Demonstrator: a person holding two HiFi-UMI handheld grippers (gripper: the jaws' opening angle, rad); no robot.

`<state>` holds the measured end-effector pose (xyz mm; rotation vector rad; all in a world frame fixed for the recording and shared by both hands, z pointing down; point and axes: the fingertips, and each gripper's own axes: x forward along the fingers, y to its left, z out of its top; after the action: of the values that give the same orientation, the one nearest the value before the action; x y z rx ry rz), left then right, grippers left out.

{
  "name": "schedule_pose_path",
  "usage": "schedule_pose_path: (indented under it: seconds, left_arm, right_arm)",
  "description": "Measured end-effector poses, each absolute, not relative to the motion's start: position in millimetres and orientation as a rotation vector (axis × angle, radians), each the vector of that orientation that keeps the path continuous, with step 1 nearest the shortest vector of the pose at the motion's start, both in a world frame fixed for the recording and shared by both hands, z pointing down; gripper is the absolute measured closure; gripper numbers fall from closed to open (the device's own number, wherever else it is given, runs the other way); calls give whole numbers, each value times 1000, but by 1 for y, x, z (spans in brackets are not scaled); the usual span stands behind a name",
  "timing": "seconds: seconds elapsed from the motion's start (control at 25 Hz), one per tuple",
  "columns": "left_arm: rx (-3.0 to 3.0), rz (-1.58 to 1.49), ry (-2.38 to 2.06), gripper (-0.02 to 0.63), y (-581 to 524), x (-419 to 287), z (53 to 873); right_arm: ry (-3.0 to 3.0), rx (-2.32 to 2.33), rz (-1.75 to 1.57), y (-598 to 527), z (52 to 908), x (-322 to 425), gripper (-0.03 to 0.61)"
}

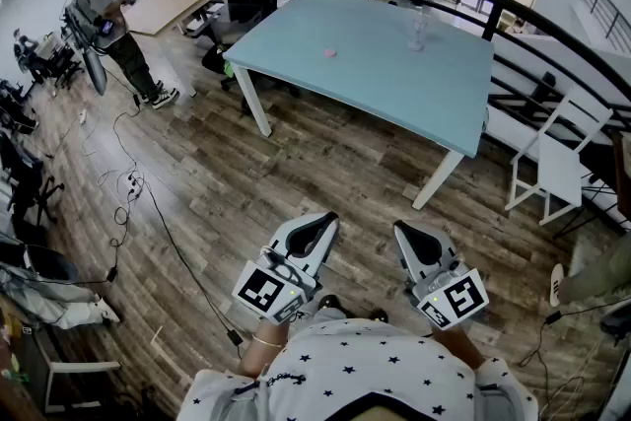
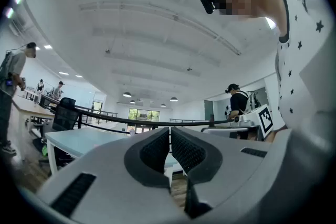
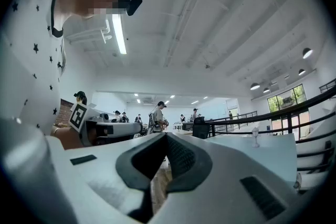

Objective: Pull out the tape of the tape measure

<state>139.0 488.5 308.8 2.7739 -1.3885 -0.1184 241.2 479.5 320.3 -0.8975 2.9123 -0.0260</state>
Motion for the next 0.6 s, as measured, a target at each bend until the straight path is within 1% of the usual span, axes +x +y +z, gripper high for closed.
schedule_pose_path:
  seconds: [0.6]
  left_arm:
    - [2783, -164, -1323, 581, 486, 141, 313]
  right_arm:
    - [2907, -958, -25, 480, 320, 244, 581]
